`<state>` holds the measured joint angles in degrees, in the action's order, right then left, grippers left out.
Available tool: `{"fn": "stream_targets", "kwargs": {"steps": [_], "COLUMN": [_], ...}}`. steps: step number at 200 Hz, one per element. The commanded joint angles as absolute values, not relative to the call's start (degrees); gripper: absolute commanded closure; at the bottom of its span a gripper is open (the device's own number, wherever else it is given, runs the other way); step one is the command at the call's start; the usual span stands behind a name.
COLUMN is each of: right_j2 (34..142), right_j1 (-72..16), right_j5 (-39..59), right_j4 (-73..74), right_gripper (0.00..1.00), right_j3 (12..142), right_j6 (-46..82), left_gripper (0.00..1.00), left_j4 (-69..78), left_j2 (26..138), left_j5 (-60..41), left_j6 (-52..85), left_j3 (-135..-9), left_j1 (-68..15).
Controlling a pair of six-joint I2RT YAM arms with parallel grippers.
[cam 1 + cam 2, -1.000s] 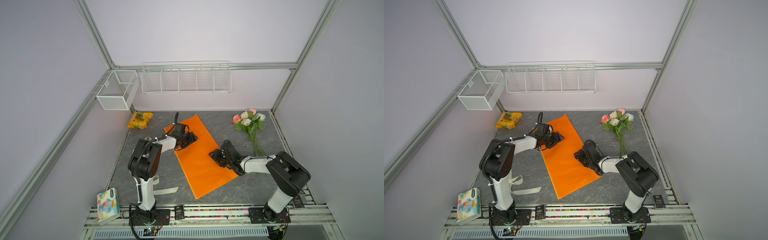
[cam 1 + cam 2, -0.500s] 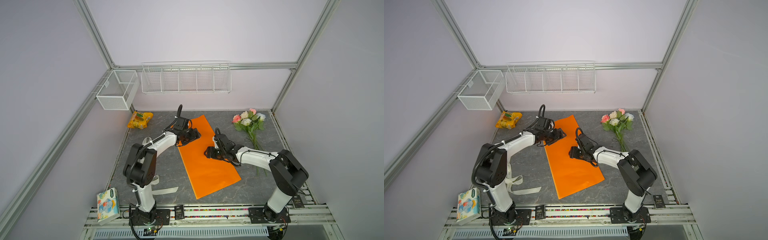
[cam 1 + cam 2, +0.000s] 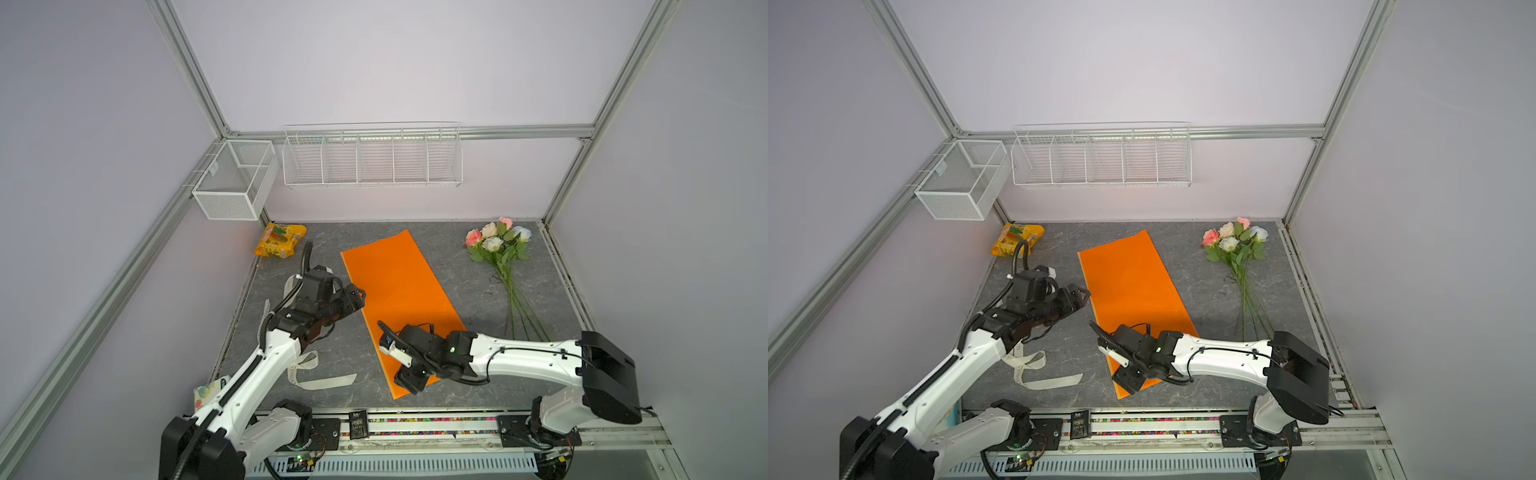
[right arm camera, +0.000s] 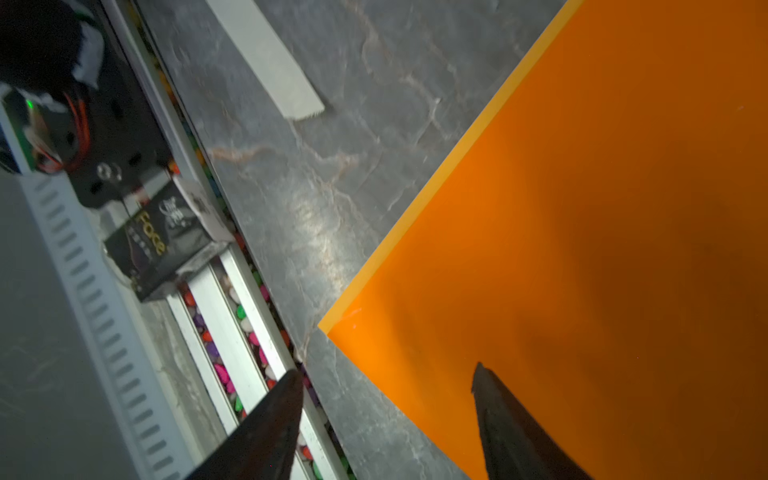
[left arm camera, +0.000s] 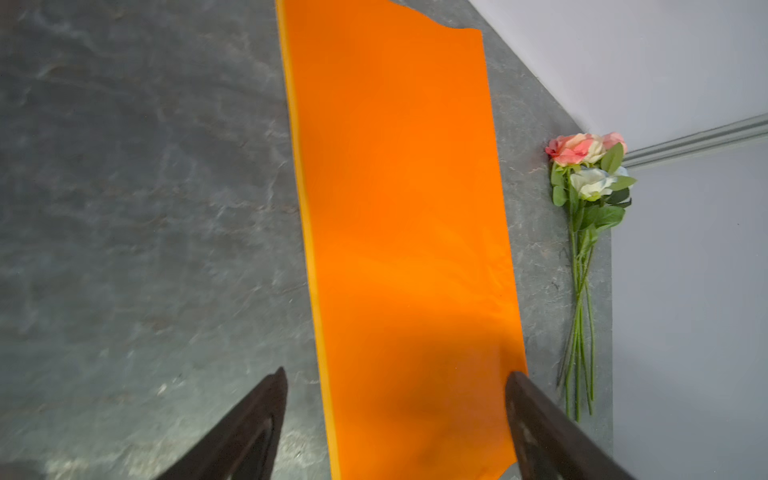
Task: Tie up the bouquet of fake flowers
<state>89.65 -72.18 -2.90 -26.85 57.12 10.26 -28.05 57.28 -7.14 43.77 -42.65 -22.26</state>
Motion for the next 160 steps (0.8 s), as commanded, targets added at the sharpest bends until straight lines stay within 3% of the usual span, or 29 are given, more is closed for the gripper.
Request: {"fn": "stream_targets", "kwargs": {"steps": [1,68,134,160], "right_j2": [92.71,99.95,101.6,103.54], "right_j1": [-75.39,-80.1,-80.2,-79.6], "right_j5": [-10.28,-15.48,-15.05,-15.07], "right_j4": [-29.59,-26.98,-25.64,-25.25], "right_gripper": [0.33,0.36,0.34,0.4], "right_j3": [56.38,58.38,60.96,60.81], "right_j6": [9.97,14.29,15.28,16.86], "left_gripper": [0.17,0.17,0.17,0.17], "left_j4": [-31.9,-40.95,-41.31,-40.72], "left_j2": [47.47,34.19,34.25,34.78], "left_j5": [-0.86,2.6,2.42,1.5], "left_j6": [49.78,54.42,53.41,53.04], "left_j3": [-38.5,-33.71,-34.06,-34.12], "left_j1": [-21.87,-21.69,-21.63,-21.7]}}
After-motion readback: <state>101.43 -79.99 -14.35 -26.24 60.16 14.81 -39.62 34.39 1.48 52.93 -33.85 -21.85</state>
